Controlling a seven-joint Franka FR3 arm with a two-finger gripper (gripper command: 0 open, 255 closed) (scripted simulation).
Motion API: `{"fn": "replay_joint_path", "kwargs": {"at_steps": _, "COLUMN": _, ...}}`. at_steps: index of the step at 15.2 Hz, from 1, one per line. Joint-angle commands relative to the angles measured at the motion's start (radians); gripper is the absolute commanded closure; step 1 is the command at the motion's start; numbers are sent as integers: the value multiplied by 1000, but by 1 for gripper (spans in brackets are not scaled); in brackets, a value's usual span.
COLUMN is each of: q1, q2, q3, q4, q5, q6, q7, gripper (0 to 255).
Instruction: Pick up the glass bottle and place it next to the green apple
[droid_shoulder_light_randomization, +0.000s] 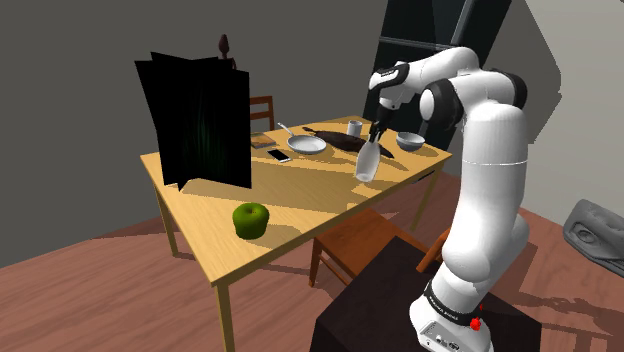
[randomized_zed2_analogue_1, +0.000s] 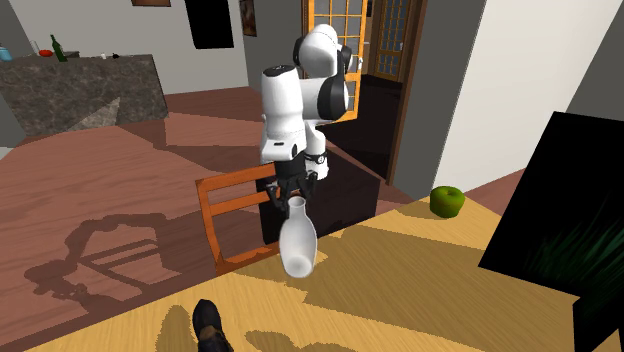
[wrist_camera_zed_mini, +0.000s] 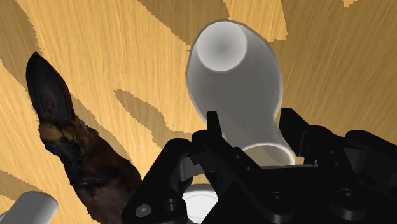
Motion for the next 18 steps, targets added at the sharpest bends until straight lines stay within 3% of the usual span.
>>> {"fn": "replay_joint_path", "kwargs": {"at_steps": 1, "q1": -2, "q2": -2, "q3": -2, "q4": 22, "q5": -4, "q6": -23, "q7": 4, "gripper": 255}}
{"fn": "replay_joint_path", "kwargs": {"at_steps": 18, "q1": -25, "q2": -13, "q3": -15, "q4": 237, "q5": -25, "q6": -242, "q7": 42, "gripper": 255}}
